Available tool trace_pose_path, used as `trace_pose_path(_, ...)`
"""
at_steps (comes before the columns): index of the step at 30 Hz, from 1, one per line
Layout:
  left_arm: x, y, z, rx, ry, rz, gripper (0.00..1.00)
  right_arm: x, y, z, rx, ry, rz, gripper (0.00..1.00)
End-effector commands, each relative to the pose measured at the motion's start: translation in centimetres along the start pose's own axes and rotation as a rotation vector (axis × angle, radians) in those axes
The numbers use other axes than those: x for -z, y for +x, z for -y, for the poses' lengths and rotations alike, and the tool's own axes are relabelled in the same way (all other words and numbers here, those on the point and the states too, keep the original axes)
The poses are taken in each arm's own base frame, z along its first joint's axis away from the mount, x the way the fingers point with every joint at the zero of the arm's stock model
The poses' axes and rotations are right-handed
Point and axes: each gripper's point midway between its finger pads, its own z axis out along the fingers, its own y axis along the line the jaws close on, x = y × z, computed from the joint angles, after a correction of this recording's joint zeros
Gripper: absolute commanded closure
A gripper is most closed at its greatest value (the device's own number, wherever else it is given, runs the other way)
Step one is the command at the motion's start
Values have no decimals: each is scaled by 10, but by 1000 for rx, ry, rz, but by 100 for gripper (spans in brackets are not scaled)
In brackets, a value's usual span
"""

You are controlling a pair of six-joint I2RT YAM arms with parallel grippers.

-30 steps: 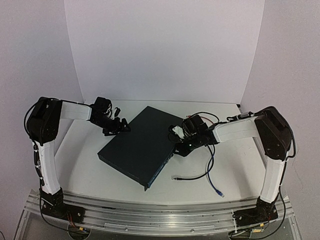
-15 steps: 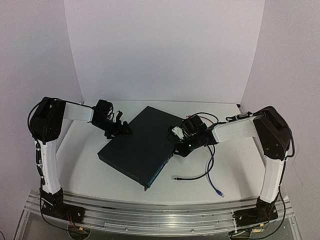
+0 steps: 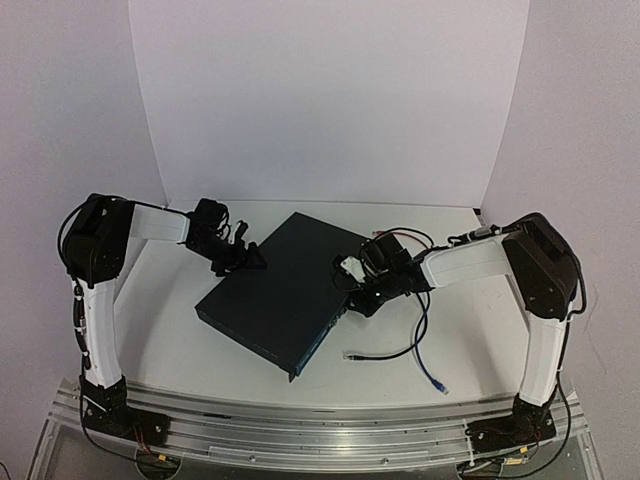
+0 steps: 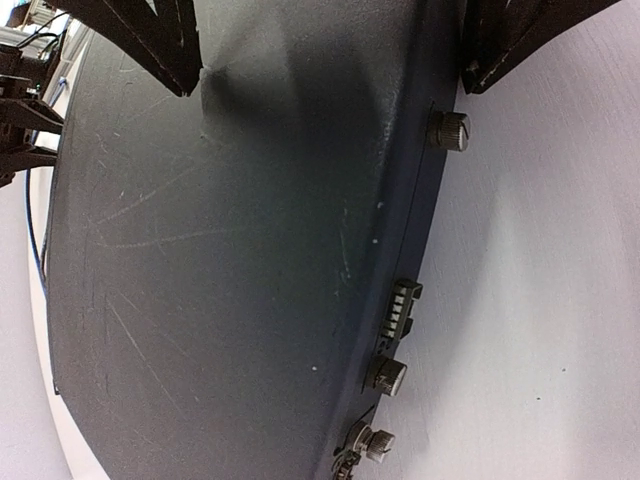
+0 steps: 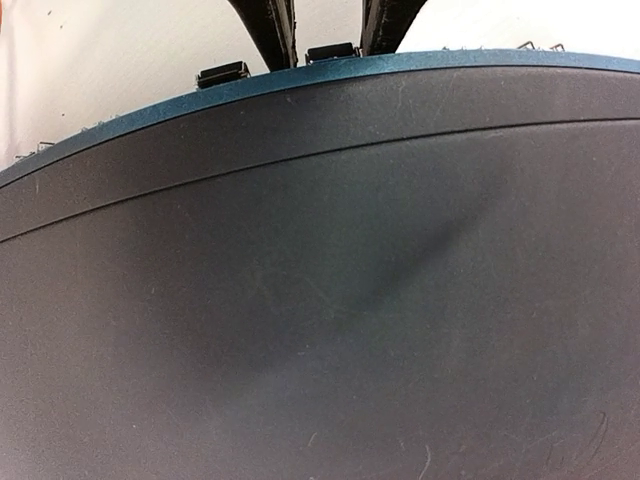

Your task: Pull the plug from the switch port

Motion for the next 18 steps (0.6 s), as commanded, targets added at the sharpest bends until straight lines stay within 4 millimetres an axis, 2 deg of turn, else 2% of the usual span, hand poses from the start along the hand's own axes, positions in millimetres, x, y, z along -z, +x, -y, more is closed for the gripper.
trace_pose_path(1, -8, 5, 4, -16, 10, -39, 10, 5, -39, 4, 45, 37, 128, 79)
trace_pose_path(18, -14, 10, 3, -29, -4, -61, 11, 10, -58, 9, 101, 68, 168, 83)
